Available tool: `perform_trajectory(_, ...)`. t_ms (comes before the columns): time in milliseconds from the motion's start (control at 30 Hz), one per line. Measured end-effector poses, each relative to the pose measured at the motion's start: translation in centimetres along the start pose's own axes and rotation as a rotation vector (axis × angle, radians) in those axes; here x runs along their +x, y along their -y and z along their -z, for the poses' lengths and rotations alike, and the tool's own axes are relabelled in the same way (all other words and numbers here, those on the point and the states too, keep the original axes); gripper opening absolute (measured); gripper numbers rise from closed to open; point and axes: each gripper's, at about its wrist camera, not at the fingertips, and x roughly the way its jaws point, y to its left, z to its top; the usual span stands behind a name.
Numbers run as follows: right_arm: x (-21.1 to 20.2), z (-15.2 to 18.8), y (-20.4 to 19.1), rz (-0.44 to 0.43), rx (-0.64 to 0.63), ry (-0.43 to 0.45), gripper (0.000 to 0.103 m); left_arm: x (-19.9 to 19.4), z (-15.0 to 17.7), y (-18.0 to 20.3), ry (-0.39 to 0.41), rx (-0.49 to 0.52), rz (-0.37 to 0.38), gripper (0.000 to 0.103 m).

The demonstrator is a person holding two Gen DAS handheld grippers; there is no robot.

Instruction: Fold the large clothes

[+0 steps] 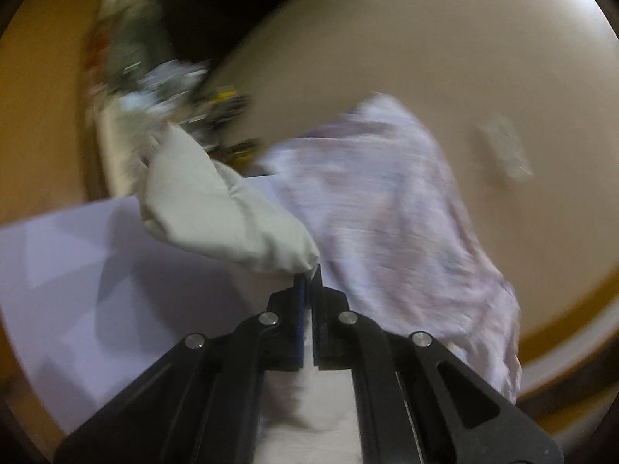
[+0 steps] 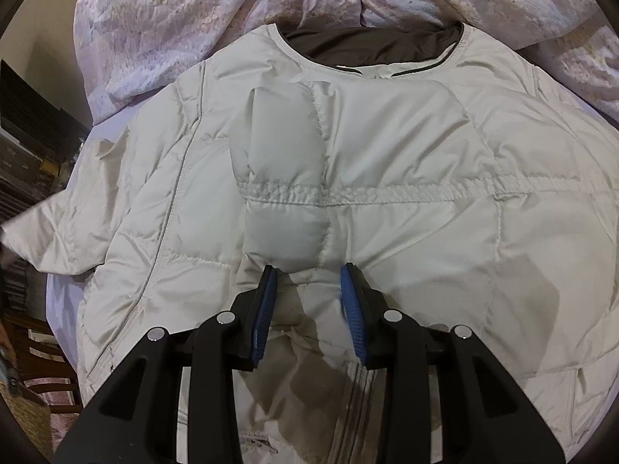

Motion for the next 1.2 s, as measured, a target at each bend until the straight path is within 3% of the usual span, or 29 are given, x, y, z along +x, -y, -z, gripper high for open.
perform_trajectory(133,-1.7,0.9,0.6,-0.020,0.037,0.015,0.047,0.3,1.5,7.8,-0.036,0.178,0.167,0.002)
perform_trajectory(267,-4.1,2.3,2.0,-0.014,0.064,0.070,0.048,1.6,4.8,14.7,-0.127,0.315,0.311,0.002)
perform_trajectory(500,-7.4,3.9,6.9,0.041,0.199,0.144,0.048,5.8,13.8,21.3,-0.387,0.469,0.405,0.002)
perform_trajectory(667,-9.0,4.8,10.8,0.067,0.306,0.164,0.048,9.2,20.3,23.0,-0.567,0.558,0.374,0.002)
perform_trajectory(833,-9.9,5.2,12.4,0.075,0.344,0.177,0.048,13.0,26.4,22.9,-0.731,0.693,0.255,0.003)
perform_trajectory(1000,-10.4,4.0,11.3,0.052,0.313,0.204,0.048,14.7,29.3,20.4,-0.817,0.773,0.128,0.010)
perform_trajectory(1100,-11.0,2.7,9.6,-0.006,0.269,0.247,0.048,14.4,28.9,19.8,-0.830,0.752,0.114,0.015)
perform_trajectory(1133,-11.2,2.2,8.9,-0.031,0.251,0.264,0.047,14.2,28.4,19.7,-0.831,0.735,0.118,0.021)
perform_trajectory(1167,-11.3,1.7,8.3,-0.056,0.231,0.280,0.041,14.1,27.8,19.5,-0.831,0.719,0.112,0.043)
perform_trajectory(1200,-11.4,1.2,7.5,-0.076,0.207,0.291,0.039,13.3,27.4,19.4,-0.824,0.708,0.101,0.059)
